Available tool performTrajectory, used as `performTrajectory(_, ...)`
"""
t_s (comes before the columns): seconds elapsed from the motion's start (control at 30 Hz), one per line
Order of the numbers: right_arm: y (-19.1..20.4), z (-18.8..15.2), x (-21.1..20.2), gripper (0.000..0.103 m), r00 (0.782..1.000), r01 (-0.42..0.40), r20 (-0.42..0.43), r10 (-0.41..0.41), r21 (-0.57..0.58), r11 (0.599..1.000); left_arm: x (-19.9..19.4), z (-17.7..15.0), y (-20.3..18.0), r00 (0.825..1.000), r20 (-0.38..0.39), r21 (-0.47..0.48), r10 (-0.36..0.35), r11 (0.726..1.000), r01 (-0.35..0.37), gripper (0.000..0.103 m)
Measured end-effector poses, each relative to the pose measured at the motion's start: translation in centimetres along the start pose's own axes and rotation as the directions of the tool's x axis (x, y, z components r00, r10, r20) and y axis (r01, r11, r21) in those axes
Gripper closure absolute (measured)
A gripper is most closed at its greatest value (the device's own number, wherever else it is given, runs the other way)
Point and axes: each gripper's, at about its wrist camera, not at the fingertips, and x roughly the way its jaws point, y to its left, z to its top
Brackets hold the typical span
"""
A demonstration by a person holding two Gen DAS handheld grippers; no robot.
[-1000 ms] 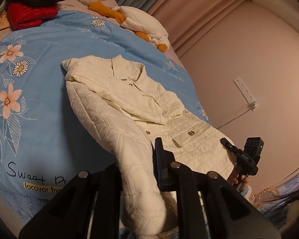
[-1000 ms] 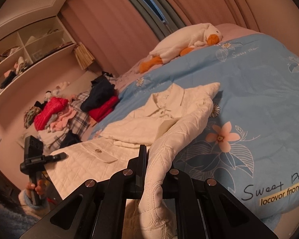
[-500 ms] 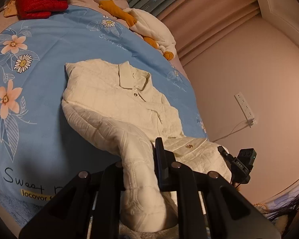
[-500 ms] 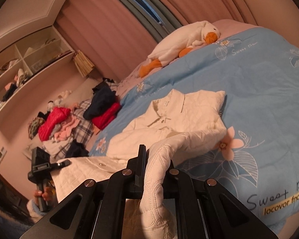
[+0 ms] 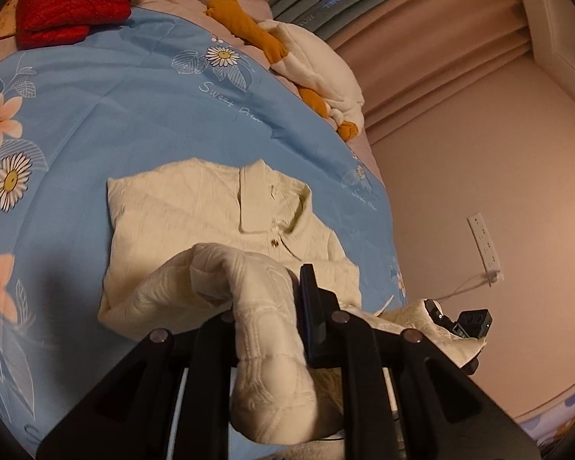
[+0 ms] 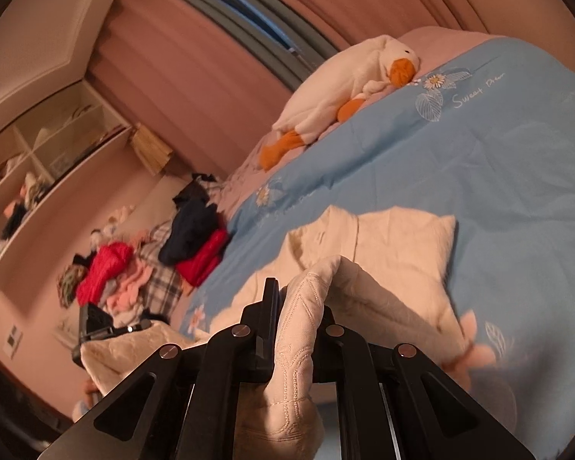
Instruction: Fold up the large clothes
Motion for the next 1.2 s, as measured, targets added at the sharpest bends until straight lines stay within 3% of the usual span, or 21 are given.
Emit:
performTrajectory(0.27,-3.5,3.1,5.5,0.094,0.997,0.069,-0.048,-0.065,0.101,0.992,5.2,5.3,4.4,0.996,-0.056,-0.16,0.067,0.984,-0.075,0.088)
performTrajectory(0.53,-9.0,3.9,11.7,0.094,0.973,0.202,-0.161,-0.168,0.226,0.953,11.6,8.0,10.6,0.986,-0.138,-0.341,0.097,0.93,-0.139,0.088)
performTrajectory(0.6,-10.1,3.8,12.8,0.094,0.966,0.222,-0.186,-0.178,0.252,0.942,12.9,8.4,12.0,0.984,-0.153,-0.392,0.088,0.909,-0.142,0.086)
performTrajectory(0.8,-12.7,3.8,14.1,0.094,0.952,0.254,-0.253,-0.174,0.332,0.909,14.3,9.0,13.7,0.977,-0.198,-0.442,0.081,0.882,-0.163,0.08)
performTrajectory(0.83,-13.0,3.9,14.0,0.092,0.953,0.244,-0.26,-0.155,0.357,0.902,14.0,9.1,13.8,0.979,-0.197,-0.464,0.058,0.874,-0.145,0.072)
performTrajectory(0.87,-13.3,4.1,13.7,0.09,0.957,0.226,-0.26,-0.129,0.393,0.891,13.4,9.0,13.9,0.983,-0.183,-0.497,0.007,0.862,-0.098,0.054)
performTrajectory(0.9,-13.3,4.2,13.4,0.084,0.962,0.203,-0.253,-0.097,0.432,0.879,12.9,8.9,13.7,0.986,-0.162,-0.517,-0.051,0.855,-0.041,0.043)
performTrajectory(0.93,-13.3,4.2,12.9,0.068,0.969,0.167,-0.241,-0.056,0.469,0.868,12.6,9.0,13.5,0.985,-0.146,-0.528,-0.09,0.849,0.0,0.028)
performTrajectory(0.97,-13.2,4.2,12.2,0.057,0.975,0.116,-0.222,-0.002,0.505,0.856,12.0,8.9,13.4,0.984,-0.139,-0.533,-0.107,0.846,0.016,0.025)
performTrajectory(1.0,-13.0,4.3,11.9,0.04,0.978,0.083,-0.207,0.032,0.52,0.85,11.7,8.9,13.2,0.985,-0.14,-0.529,-0.104,0.848,0.015,0.025)
performTrajectory(1.03,-12.6,4.6,11.3,0.035,0.981,0.044,-0.185,0.062,0.522,0.852,11.6,9.0,13.0,0.985,-0.141,-0.524,-0.099,0.852,0.011,0.025)
performTrajectory(1.1,-12.1,5.2,10.6,0.035,0.986,0.025,-0.156,0.065,0.513,0.858,11.5,9.0,13.4,0.986,-0.139,-0.537,-0.091,0.844,0.002,0.025)
performTrajectory(1.2,-13.1,5.6,10.7,0.034,0.989,-0.004,-0.12,0.085,0.557,0.831,11.1,9.1,14.6,0.988,-0.057,-0.611,-0.145,0.787,0.081,0.025)
